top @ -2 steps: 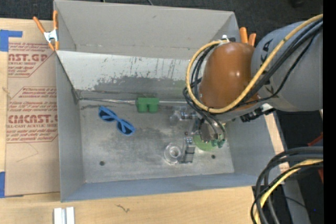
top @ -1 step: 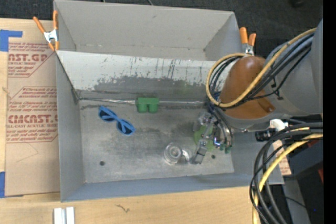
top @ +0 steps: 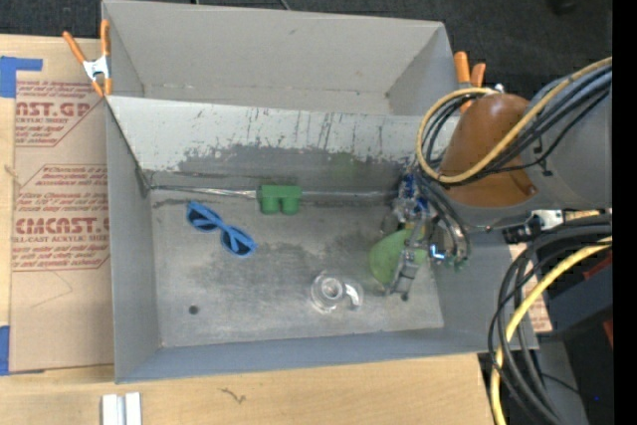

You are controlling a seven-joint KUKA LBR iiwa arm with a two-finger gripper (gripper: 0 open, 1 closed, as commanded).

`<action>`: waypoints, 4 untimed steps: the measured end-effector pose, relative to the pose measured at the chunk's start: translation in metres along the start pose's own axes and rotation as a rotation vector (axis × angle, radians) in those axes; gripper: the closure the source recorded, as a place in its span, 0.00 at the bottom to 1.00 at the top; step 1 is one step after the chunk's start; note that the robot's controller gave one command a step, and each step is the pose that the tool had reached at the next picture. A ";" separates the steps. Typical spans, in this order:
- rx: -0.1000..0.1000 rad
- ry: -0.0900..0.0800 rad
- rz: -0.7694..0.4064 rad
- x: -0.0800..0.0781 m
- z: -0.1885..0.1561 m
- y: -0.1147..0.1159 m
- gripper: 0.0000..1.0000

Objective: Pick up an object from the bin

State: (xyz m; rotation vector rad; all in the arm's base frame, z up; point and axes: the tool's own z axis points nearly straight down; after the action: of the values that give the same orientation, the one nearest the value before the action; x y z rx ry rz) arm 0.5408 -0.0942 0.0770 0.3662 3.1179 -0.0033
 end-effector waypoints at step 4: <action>-0.003 0.000 -0.522 0.033 -0.130 -0.022 0.00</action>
Offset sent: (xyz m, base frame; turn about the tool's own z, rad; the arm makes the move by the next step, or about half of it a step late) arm 0.0000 0.0000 0.0000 0.0000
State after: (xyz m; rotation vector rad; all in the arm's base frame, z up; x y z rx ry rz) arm 0.5033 -0.1076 0.2069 -0.4515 3.1072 0.0009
